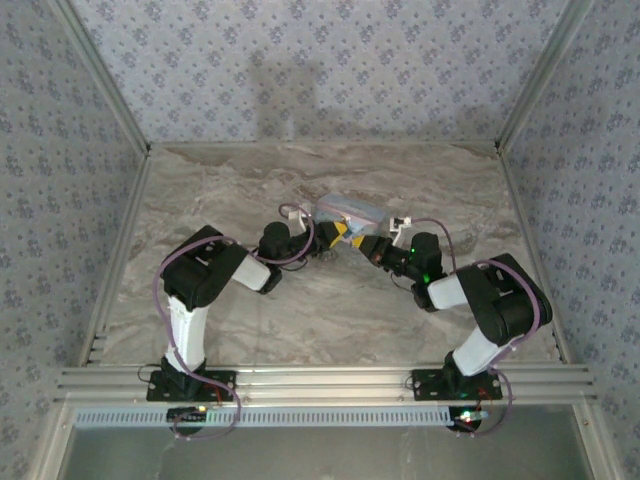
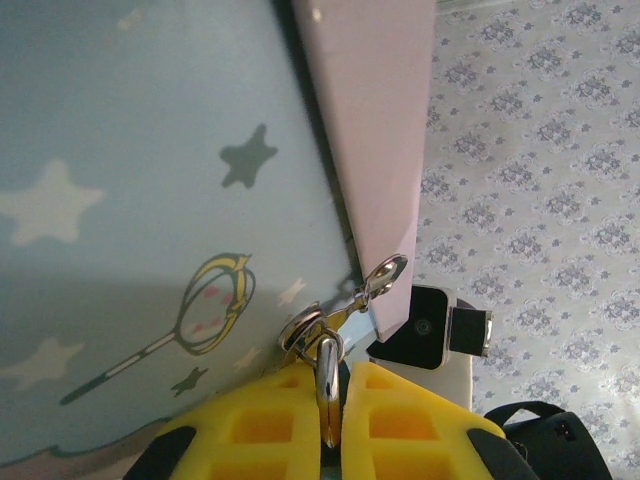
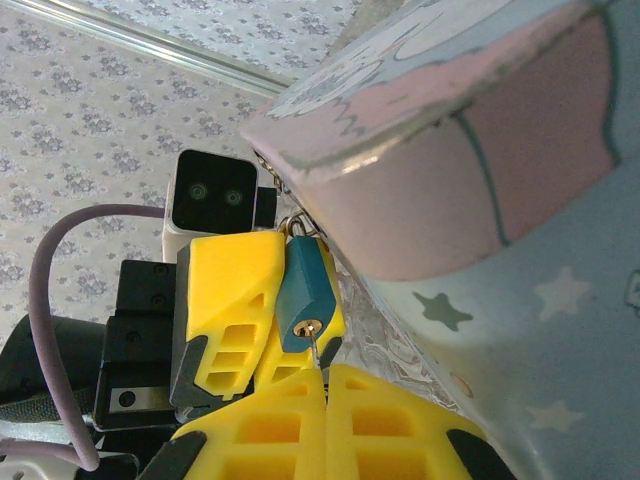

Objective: Unlock the padlock with the key

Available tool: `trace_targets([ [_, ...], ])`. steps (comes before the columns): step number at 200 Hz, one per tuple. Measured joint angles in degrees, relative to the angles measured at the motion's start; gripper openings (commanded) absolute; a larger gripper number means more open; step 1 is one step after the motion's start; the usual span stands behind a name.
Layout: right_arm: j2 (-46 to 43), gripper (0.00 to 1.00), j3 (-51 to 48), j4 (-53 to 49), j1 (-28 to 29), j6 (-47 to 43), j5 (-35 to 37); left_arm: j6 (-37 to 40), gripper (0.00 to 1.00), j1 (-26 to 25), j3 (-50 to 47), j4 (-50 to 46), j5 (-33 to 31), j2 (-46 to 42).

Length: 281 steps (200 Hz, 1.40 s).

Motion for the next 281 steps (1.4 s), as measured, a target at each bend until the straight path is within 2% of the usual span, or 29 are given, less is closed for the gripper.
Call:
trace_targets([
  [195, 1.6, 0.0, 5.3, -6.2, -0.3, -1.1, -1.0, 0.0, 0.0, 0.7, 0.1, -0.6, -1.9, 0.0],
  [250, 5.8, 0.0, 5.5, -1.2, -1.1, 3.6, -2.8, 0.0, 0.0, 0.7, 0.1, -1.7, -2.6, 0.0],
  [281, 3.4, 0.0, 6.6, -6.6, -0.7, -0.1, -2.5, 0.0, 0.0, 0.8, 0.1, -1.7, -2.6, 0.0],
])
